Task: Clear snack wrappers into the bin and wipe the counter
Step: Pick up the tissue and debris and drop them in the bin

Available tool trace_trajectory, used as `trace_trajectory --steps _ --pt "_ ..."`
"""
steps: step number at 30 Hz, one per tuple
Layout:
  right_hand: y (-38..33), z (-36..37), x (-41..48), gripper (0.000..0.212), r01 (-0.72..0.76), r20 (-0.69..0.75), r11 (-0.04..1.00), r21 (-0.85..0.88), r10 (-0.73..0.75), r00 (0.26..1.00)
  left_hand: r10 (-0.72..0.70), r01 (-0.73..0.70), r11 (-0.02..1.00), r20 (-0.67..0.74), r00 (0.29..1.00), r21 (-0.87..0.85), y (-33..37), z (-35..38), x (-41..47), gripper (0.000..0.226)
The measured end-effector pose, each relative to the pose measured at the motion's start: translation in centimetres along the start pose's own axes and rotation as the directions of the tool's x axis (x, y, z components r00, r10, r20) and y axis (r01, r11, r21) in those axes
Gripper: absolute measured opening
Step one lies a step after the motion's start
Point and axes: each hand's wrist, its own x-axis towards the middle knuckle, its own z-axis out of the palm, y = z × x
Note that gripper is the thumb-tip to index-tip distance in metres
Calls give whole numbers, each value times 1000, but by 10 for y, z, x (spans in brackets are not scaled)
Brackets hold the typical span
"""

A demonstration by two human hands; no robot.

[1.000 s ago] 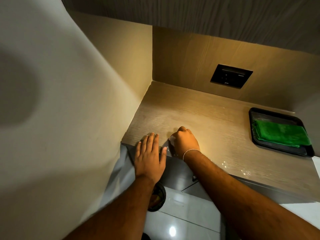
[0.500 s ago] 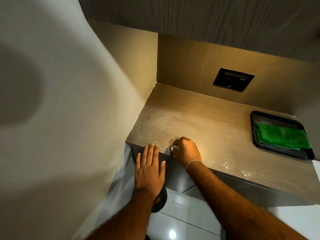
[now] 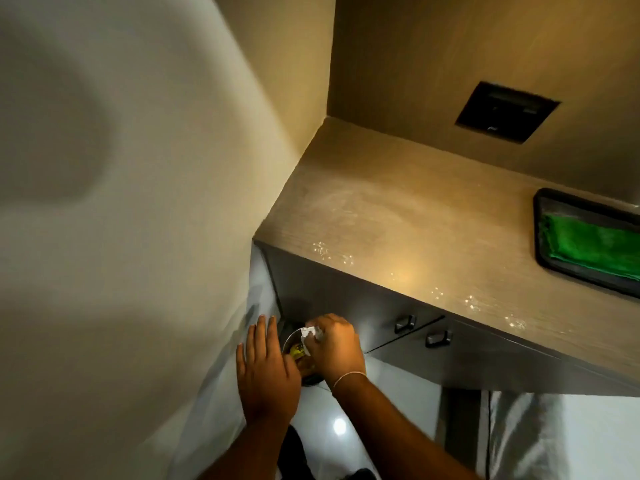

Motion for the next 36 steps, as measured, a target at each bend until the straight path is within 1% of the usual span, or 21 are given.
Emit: trace_trajectory --steps 2,4,5,7,8,10,14,17,19,22,24,27,29,32,36 --pt "18 25 7 26 -83 38 996 22 82 996 -21 21 1000 -10 1000 -5 -15 26 -7 76" --pt "45 50 12 26 -194 67 978 75 190 980 -39 39 999 48 998 -2 -30 49 -11 75" --pt "58 59 18 25 -243 47 964 113 239 970 -52 51 999 86 995 12 -35 58 -11 74" --pt "95 105 30 23 -320 53 933 167 315 948 -104 97 994 157 982 46 -59 93 -17 73" --pt "101 102 38 23 -350 54 920 176 346 937 -83 78 996 173 981 39 -58 93 -15 73" --pt "120 119 50 25 -388 87 908 154 379 921 -63 49 996 205 977 72 -64 106 -17 72" --pt "163 179 76 27 -440 134 875 202 421 897 -53 23 993 266 962 115 -85 172 -11 72" --pt "186 212 88 24 -448 58 856 258 449 892 -17 -18 993 286 958 118 -85 212 -3 72" --pt "197 229 100 25 -446 28 852 276 456 889 -33 11 996 251 967 88 -84 233 11 69" --pt "214 257 118 29 -462 57 856 233 462 885 -92 86 996 210 973 39 -81 261 26 67" --pt "222 270 129 33 -469 74 860 200 464 883 -96 85 995 212 972 57 -84 275 34 70" --pt "231 281 138 41 -436 100 889 141 425 900 -55 30 994 248 967 107 -92 292 42 75" --pt "232 281 141 44 -418 125 899 130 404 906 -34 -7 989 270 962 147 -97 298 45 75" --pt "241 281 148 43 -419 114 898 136 405 907 -26 -29 983 293 956 182 -101 306 49 75" --pt "254 282 142 33 -428 108 893 140 416 903 2 -66 978 306 952 198 -96 313 50 76"
